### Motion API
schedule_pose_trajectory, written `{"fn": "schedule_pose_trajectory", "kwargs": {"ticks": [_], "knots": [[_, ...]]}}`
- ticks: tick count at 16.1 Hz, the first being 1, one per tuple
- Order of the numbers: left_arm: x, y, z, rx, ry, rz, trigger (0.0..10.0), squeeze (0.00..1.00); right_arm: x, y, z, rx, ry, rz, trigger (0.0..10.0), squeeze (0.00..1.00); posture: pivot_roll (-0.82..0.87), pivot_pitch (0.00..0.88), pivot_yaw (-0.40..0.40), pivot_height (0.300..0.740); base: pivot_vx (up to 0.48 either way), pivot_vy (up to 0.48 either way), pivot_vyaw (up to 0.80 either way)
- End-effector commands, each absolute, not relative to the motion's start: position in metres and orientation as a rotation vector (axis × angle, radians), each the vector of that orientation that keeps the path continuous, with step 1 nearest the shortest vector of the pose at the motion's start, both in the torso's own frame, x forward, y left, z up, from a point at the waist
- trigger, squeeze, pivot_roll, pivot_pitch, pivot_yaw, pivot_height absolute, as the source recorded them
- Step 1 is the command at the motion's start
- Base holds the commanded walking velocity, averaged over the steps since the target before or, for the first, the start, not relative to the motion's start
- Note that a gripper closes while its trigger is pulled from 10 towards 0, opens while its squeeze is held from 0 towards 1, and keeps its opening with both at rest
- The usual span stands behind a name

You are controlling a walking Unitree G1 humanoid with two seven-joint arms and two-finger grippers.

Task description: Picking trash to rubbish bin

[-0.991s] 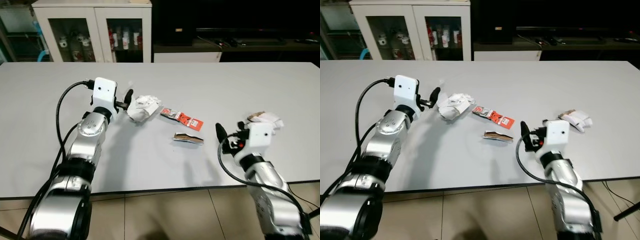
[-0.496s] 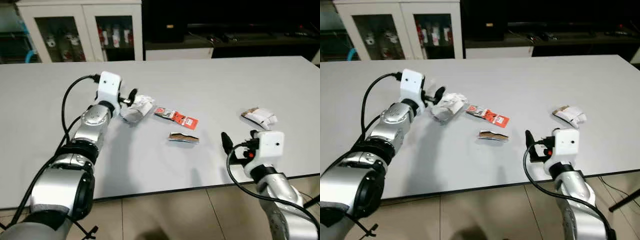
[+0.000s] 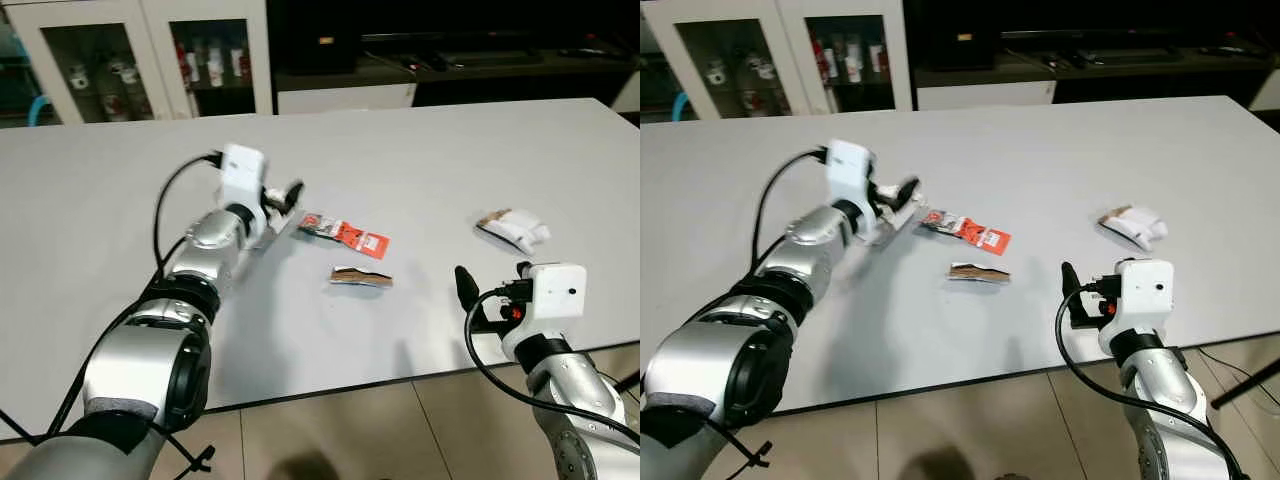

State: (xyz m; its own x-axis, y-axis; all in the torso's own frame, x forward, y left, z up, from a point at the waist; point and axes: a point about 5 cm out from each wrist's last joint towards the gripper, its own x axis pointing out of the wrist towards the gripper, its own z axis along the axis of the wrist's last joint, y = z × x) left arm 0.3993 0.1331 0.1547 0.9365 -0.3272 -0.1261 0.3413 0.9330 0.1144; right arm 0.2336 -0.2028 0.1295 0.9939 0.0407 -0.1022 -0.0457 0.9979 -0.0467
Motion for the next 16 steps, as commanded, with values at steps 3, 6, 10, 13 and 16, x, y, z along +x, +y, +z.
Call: {"fn": "schedule_pose_trajectory", "kwargs": {"ticks": [3,6,10,13,16], "knots": [[0.399,0.138,0.149,0.315,0.138,-0.293,10.0,0.0,0.232,-0.206,0.136,-0.072,0.095,0.034,10.0,0.0,-0.36,0.022,0.018,0.74,0.0,0.0,0.0],[0.396,0.138,0.139,0.478,0.173,-0.289,10.0,0.0,0.228,-0.198,0.134,-0.069,0.118,0.089,10.0,0.0,-0.37,0.024,0.018,0.74,0.0,0.0,0.0],[0.391,0.148,0.126,0.548,0.235,-0.235,10.0,0.0,0.216,-0.179,0.126,-0.045,0.214,0.29,10.0,0.0,-0.38,0.028,0.018,0.74,0.0,0.0,0.0],[0.39,0.149,0.122,0.521,0.253,-0.239,10.0,0.0,0.205,-0.165,0.127,-0.017,0.234,0.444,10.0,0.0,-0.38,0.03,0.018,0.74,0.0,0.0,0.0],[0.388,0.153,0.118,0.533,0.272,-0.225,0.0,0.0,0.2,-0.158,0.128,-0.004,0.243,0.487,10.0,0.0,-0.38,0.036,0.019,0.74,0.0,0.0,0.0]]}}
